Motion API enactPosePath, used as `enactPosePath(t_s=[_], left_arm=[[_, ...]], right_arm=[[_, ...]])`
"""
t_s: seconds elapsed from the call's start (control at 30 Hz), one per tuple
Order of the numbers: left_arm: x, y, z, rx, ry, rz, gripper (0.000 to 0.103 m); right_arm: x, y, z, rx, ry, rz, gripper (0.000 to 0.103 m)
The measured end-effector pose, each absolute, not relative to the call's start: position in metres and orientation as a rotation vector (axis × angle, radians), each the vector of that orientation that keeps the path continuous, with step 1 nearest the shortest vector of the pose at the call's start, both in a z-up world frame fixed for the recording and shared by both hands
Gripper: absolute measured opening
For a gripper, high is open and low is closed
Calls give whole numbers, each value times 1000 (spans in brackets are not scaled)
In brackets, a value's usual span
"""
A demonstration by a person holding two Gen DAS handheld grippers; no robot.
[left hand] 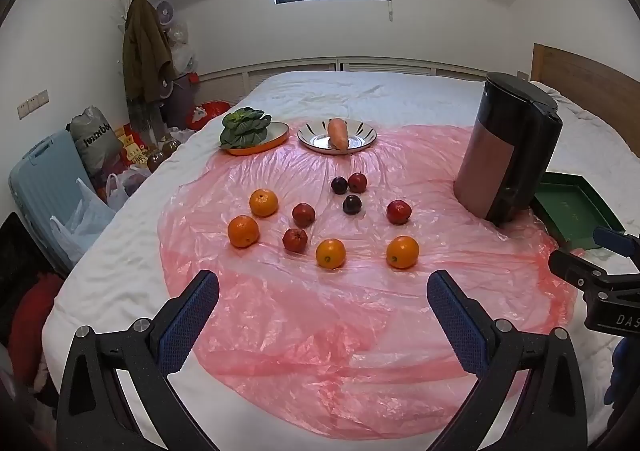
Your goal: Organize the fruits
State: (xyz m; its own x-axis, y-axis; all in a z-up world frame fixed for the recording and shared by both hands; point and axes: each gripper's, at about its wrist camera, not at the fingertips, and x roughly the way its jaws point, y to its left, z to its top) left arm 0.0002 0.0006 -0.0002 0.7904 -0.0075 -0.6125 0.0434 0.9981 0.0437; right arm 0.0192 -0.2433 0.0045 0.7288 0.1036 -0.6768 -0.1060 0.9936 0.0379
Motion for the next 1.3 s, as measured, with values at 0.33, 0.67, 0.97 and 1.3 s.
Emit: enactPosePath(t_s=[0.33,0.67,0.97,1.3], left_arm=[[4,-4,-1,77,665,-26,102],[3,-6,-6,82,681,-31,102],[4,-3,-8,70,700,-41,102],[7,-2,-10,71,726,-62,102]], right_arm=[[19,-244,4,4,740,117,103],[18,-245,5,7,739,116,103],[17,-246,3,12,744,117,103],[17,-246,0,18,741,124,103]])
